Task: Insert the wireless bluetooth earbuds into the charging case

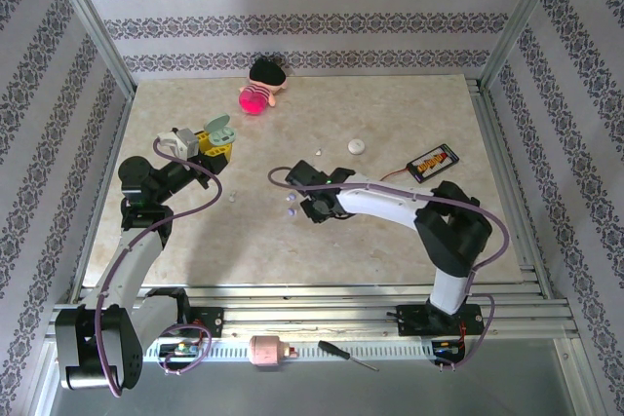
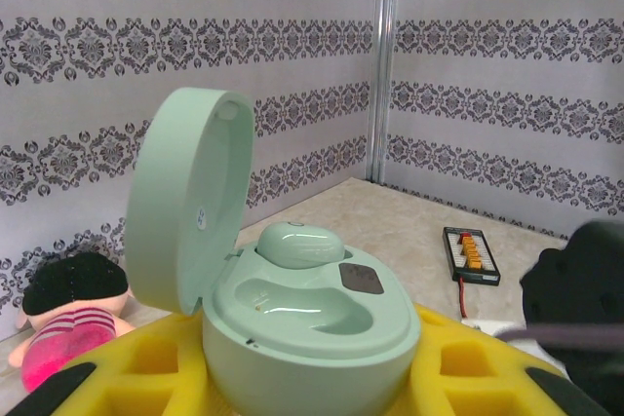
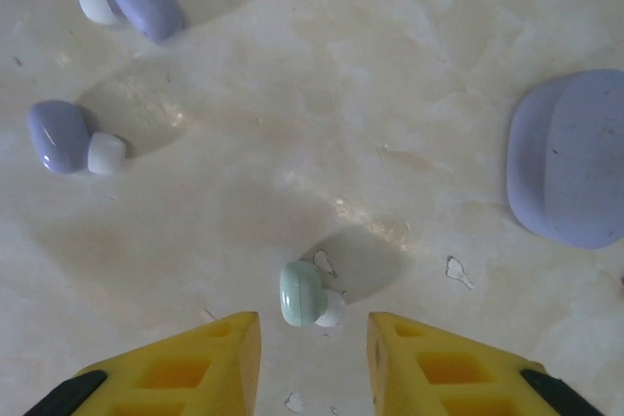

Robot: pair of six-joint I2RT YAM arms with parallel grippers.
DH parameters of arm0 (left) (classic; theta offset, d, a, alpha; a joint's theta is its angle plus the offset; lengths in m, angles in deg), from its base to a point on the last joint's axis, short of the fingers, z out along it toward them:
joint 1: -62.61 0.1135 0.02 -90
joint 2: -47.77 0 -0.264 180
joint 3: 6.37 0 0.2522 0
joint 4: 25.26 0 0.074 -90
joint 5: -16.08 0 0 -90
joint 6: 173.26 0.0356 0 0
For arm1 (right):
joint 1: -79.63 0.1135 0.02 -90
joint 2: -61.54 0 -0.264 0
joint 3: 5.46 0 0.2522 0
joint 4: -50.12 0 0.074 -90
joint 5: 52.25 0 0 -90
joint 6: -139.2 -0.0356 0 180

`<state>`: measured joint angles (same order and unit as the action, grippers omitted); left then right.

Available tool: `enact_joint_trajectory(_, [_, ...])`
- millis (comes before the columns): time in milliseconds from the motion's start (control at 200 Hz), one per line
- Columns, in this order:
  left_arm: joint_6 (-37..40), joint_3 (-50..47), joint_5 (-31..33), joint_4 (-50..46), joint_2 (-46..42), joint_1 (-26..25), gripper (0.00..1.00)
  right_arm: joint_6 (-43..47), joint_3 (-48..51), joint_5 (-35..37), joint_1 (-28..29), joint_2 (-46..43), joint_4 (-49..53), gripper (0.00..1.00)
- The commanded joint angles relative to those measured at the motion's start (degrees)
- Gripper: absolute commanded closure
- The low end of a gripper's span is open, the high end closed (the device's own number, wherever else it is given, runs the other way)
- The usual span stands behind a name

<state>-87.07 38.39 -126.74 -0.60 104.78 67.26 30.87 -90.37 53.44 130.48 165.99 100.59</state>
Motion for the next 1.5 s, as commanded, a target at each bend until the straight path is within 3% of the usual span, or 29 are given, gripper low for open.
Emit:
enact_joint_trajectory(0, [0.8,2.0,-0.1,1.2,-0.3,1.0,0.7,1.5,-3.0,7.2,2.2,3.4,5.8,0.67])
enact_joint_trajectory(490, [1.2,2.6,-0.3,0.0,-0.8,1.1,0.7,3.6,-6.7,12.0,4.6,9.5,7.9,0.72])
enact_joint_trajectory(1494, [1.8,2.2,-0.2,-0.3,-1.0,1.2,0.7,6.1,-8.1,12.4,4.2,14.4,8.2,0.8])
